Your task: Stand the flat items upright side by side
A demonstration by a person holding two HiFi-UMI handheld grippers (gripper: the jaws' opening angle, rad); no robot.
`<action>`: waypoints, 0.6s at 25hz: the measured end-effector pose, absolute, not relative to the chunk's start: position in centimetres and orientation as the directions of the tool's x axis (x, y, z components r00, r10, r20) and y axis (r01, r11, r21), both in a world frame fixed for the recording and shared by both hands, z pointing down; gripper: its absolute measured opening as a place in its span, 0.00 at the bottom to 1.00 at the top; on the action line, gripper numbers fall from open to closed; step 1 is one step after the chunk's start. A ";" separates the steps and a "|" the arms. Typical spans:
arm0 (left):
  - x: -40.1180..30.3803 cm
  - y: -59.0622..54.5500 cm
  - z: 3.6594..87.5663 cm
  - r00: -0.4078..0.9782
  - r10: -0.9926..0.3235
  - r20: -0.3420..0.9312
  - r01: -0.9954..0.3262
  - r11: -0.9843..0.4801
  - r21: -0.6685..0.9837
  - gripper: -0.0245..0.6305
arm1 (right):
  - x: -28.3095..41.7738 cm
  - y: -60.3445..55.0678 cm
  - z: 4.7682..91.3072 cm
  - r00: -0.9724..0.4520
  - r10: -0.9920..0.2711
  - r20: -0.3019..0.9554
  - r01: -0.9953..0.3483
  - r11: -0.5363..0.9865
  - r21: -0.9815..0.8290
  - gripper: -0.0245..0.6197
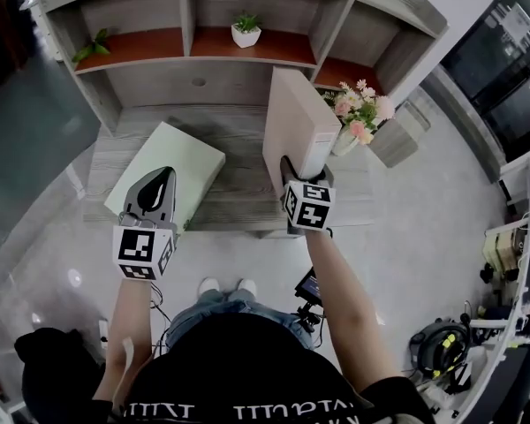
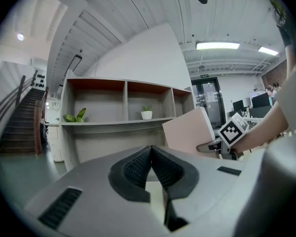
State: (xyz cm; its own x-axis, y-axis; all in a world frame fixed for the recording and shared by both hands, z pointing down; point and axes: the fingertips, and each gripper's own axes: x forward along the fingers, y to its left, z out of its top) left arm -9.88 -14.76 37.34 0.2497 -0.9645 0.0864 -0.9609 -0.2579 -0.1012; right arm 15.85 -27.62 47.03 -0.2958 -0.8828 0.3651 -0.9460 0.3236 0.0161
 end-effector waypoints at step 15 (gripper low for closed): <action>-11.0 -15.8 37.0 0.189 -0.977 0.099 -0.970 -0.201 -0.138 0.06 | 15.2 -31.8 53.0 -0.163 -0.793 0.587 -0.975 0.222 0.029 0.52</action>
